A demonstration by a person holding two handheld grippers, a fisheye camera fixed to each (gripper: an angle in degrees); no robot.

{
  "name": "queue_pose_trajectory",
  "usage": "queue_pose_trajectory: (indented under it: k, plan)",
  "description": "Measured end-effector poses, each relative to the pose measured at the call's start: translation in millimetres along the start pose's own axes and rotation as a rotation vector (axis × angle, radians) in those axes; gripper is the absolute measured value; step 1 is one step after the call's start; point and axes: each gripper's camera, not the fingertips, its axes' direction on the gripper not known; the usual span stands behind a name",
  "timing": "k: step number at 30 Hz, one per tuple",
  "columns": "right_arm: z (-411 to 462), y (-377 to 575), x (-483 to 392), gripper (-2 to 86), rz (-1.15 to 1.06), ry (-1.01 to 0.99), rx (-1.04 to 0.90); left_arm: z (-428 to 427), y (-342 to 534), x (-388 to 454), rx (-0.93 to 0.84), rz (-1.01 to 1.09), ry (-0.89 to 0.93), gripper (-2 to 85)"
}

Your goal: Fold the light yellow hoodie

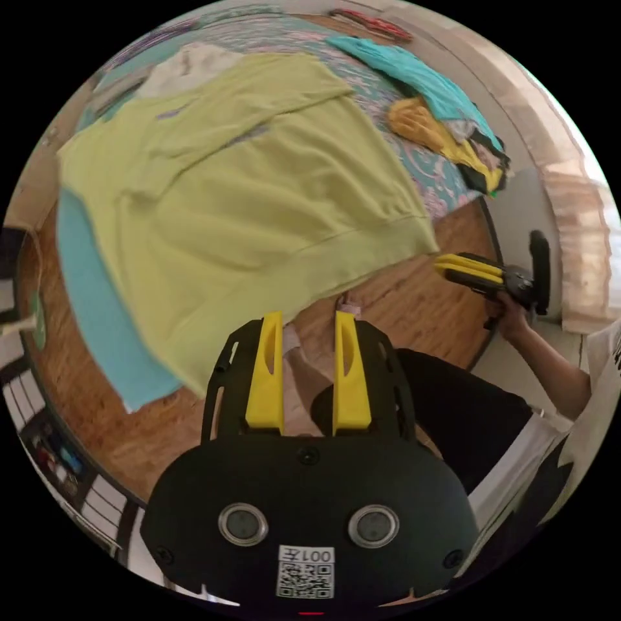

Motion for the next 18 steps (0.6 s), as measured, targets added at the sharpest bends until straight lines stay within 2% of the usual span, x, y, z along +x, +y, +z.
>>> queue_pose_trajectory:
  k: [3, 7, 9, 15, 18]
  plan:
    - [-12, 2, 23, 8.7, -0.040, -0.099, 0.053, -11, 24, -56, 0.023, -0.164, -0.060, 10.2]
    - [8, -16, 46, 11.7, -0.087, -0.117, 0.020, -1, 38, -103, 0.106, -0.272, 0.122, 10.7]
    - [28, -24, 56, 11.8, -0.055, -0.144, -0.034, 8, 39, -106, 0.100, -0.298, 0.133, 10.5]
    - [61, -10, 74, 5.1, 0.060, -0.188, -0.074, 5, 72, -95, 0.148, -0.437, 0.034, 10.3]
    - [66, 6, 93, 3.9, 0.109, -0.209, -0.046, 6, 98, -97, 0.204, -0.495, 0.128, 11.0]
